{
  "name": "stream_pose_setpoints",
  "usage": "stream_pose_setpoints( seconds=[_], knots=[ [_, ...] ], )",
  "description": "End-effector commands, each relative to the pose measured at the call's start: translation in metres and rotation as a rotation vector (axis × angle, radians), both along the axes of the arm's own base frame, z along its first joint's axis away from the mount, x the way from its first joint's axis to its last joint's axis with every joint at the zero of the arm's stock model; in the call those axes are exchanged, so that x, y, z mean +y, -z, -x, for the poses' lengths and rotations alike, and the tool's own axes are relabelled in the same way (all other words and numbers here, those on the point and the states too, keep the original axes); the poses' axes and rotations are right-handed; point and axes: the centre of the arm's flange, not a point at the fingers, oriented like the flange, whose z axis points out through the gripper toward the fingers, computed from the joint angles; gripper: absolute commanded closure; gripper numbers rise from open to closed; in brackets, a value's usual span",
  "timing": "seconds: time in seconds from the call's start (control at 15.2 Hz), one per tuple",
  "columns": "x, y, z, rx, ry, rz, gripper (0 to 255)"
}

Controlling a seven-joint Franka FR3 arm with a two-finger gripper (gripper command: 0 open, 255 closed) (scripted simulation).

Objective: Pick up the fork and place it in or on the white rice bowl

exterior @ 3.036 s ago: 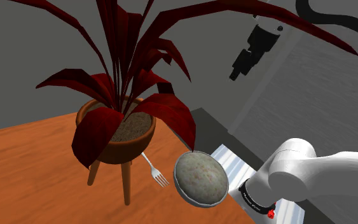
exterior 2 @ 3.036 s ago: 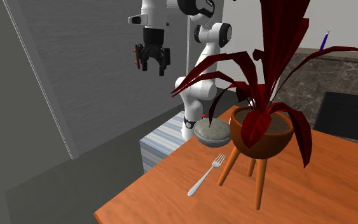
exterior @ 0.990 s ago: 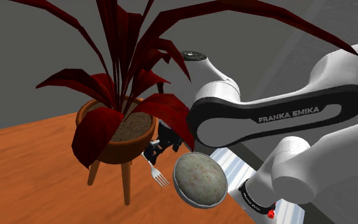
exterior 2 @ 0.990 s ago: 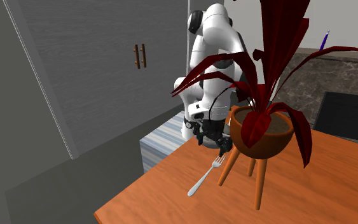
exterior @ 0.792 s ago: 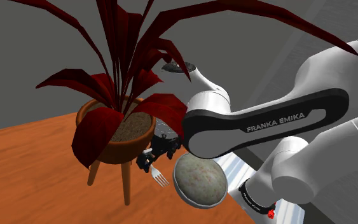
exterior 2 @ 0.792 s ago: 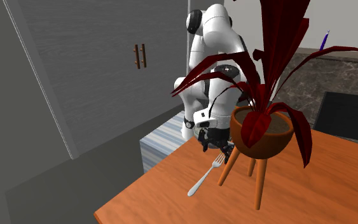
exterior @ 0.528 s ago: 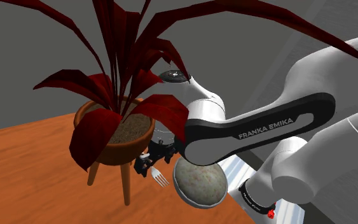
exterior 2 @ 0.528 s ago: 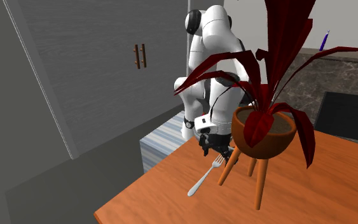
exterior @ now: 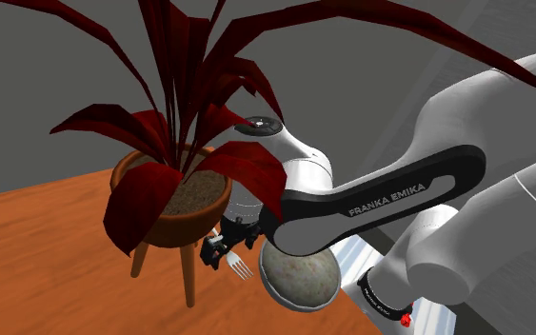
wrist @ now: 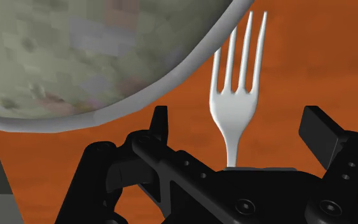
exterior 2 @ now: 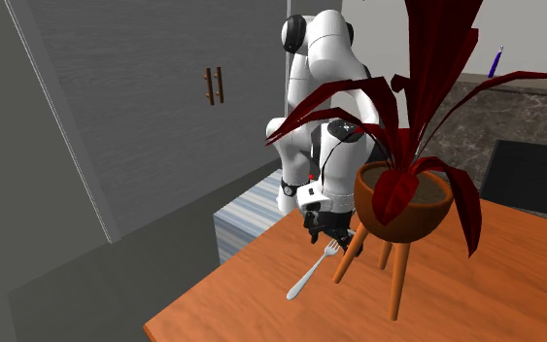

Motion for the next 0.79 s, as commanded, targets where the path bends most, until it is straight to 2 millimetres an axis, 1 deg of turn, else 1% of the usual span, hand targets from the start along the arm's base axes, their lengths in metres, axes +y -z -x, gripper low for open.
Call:
stream_pose_setpoints(
  seconds=[0.0,0.07,0.13,0.73],
  knots=[
    [0.0002,0.0004,0.0002,0.001,-0.001,0.001,0],
    [0.0002,0.0004,0.0002,0.001,-0.001,0.001,0],
    [0.0002,0.0003,0.0003,0.001,-0.001,0.001,255],
    [0.0002,0.0003,0.0003,0.001,-0.001,0.001,255]
  ],
)
